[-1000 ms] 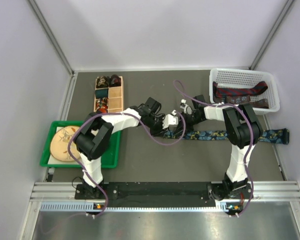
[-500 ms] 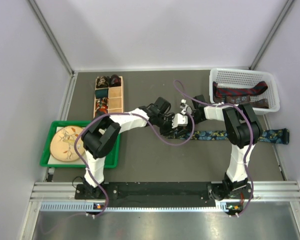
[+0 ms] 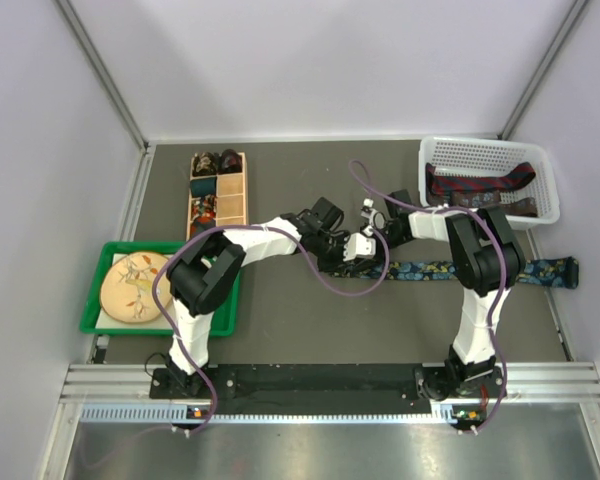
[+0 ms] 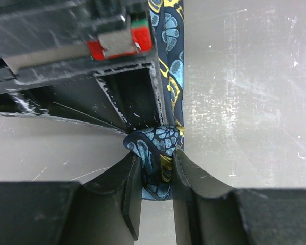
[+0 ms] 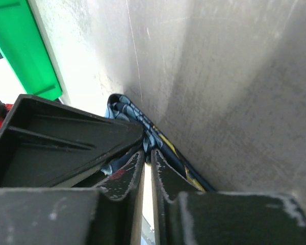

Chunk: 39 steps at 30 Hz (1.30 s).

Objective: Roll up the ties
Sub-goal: Roll the tie at the center of the board.

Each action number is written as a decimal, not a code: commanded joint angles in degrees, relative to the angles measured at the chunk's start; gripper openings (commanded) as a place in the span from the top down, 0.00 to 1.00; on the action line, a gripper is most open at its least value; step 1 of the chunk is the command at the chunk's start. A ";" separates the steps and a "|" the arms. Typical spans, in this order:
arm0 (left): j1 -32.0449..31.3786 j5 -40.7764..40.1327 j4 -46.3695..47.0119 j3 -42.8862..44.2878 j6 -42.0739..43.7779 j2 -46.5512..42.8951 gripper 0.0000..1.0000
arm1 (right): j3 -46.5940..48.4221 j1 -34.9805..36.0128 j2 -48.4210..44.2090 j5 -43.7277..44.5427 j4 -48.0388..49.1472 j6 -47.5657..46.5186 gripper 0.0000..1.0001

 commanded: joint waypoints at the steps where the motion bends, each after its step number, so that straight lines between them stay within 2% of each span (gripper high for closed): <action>1: 0.00 -4.00 -6.07 0.06 2.55 2.09 0.71 | 3.85 -2.39 -3.98 -3.71 -2.68 -1.66 0.88; 7: 0.00 -3.74 -6.51 0.76 2.81 2.53 0.71 | 4.82 -3.54 -5.04 -7.23 -8.84 -5.70 0.72; 11: 0.00 -3.74 -6.60 0.94 2.81 2.79 0.70 | 1.84 -3.54 -6.09 -10.30 -3.40 -1.49 0.66; 19: 0.00 -3.83 -6.51 0.94 2.90 3.06 0.69 | 1.57 -3.11 -0.91 -11.01 0.83 1.07 0.67; 29: 0.00 -3.39 -5.98 0.68 2.20 3.32 0.68 | -1.50 -3.02 -3.28 -11.80 1.44 -1.13 0.61; 37: 0.00 -2.95 -5.81 1.38 1.85 3.76 0.68 | -0.72 -1.35 -1.53 -10.49 2.15 -1.83 0.65; 39: 0.00 -2.78 -5.98 1.47 1.85 3.85 0.68 | -0.63 -1.26 -1.18 -9.43 2.15 -2.10 0.69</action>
